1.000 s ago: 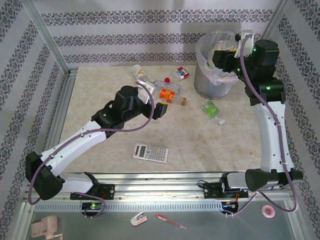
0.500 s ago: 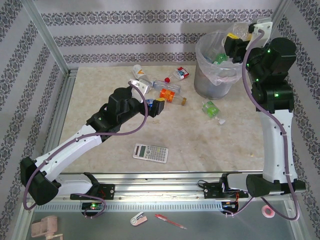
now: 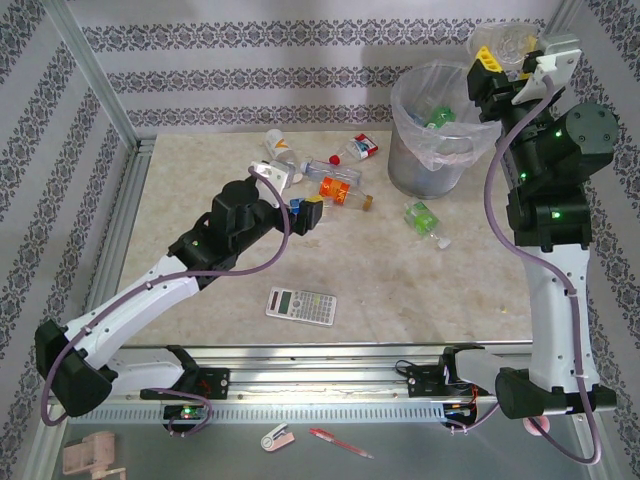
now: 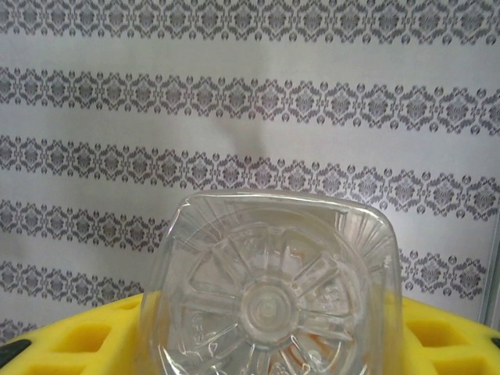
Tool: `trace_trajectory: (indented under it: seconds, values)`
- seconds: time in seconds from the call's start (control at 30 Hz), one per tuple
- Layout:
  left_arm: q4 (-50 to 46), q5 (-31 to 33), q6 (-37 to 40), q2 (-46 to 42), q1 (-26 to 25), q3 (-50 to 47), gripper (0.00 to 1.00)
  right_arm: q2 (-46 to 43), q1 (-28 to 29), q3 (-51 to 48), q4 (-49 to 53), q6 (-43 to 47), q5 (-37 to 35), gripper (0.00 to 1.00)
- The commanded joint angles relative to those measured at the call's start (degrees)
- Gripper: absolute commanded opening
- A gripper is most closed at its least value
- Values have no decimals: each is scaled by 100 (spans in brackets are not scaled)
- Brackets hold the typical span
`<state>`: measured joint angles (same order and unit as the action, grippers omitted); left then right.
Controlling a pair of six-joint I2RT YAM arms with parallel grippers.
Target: Throw the plastic bottles in the bin
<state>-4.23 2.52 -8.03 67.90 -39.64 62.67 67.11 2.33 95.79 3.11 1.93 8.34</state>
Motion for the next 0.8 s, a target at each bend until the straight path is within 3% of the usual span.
trace_trajectory:
  seconds: [0.0,0.4,0.57,0.63,0.73,0.77]
  values:
    - [293,190,-84,-192,53,-101,100,-155,-70,-159,-861,67,-129,30]
    - [281,458,-84,-399,61,-221,100,399,-83,118,-669,35,-341,30]
    - [89,628,-146,-524,61,-242,100,1617,-238,1062,914,-298,-436,36]
    - [-6,701,-163,-553,61,-253,100,2264,-352,1523,1723,-528,-361,45]
    - [-135,727,-172,-550,70,-215,100,3010,-451,2145,2787,-840,-369,75]
    - [-149,706,-196,-550,76,-220,100,3165,-461,2306,3027,-871,-353,78]
